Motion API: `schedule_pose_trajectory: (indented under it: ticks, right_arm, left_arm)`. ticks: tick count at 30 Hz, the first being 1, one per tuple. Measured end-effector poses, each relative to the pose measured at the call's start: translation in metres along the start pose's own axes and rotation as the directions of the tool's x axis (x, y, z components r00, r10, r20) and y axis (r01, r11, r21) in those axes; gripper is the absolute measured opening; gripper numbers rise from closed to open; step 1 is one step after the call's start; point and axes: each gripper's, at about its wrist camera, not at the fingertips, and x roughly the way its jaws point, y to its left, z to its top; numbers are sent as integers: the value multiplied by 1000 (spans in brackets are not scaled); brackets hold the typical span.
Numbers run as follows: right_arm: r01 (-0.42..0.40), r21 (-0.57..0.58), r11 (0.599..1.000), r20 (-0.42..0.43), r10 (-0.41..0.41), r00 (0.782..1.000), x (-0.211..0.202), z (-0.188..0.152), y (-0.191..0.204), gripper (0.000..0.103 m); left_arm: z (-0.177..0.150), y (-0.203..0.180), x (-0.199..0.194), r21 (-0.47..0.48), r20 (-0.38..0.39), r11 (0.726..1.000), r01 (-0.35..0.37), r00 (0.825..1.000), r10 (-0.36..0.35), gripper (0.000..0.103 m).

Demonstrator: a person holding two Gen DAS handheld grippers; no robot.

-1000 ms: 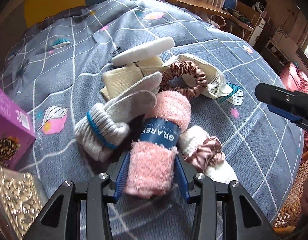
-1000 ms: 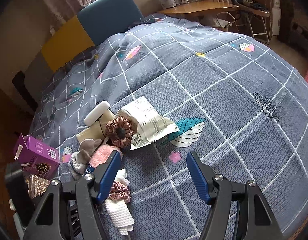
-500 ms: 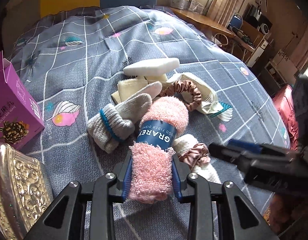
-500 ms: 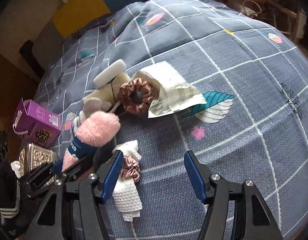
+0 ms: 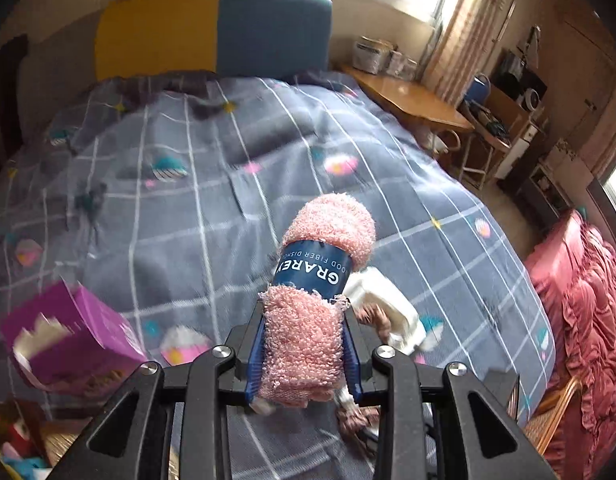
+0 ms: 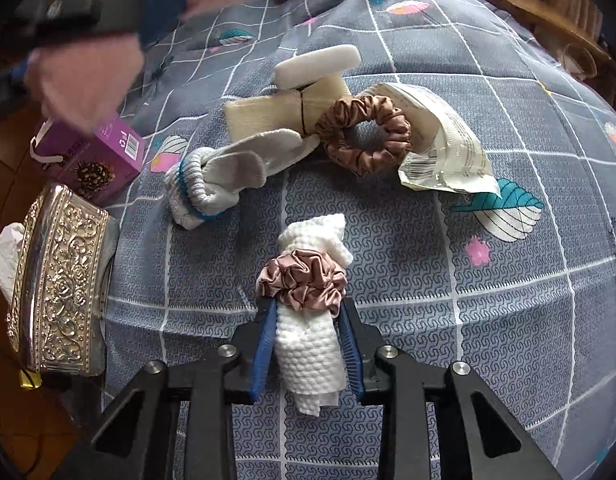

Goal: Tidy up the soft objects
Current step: 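Carry the pink towel into the gold tray with left gripper while right grasps and lifts waffle cloth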

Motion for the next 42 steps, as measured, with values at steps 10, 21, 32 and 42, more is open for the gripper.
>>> schedule_pose_trajectory:
  ticks: [10,21,32,42]
  right_arm:
    - [0,8,1000,-1,0,1000,3,3,-1,31]
    - [70,-48,996,37,-68,997,8,5,12,32]
    - [150,-122,981,62,-143,988,20,4,29,32]
    - [173,-119,978,44,-169,985,30,3,31,31]
  left_arm:
    - [54,128,-54,-181,84,962,-204,971,222,32]
    - [-33,264,-135,-355,91,877,-325,921,378,32]
    - [-209,332,-201,-566,77,774,-285,916,394,32]
    - [-323,369,-181,-690,-80,642,-335,916,393,33]
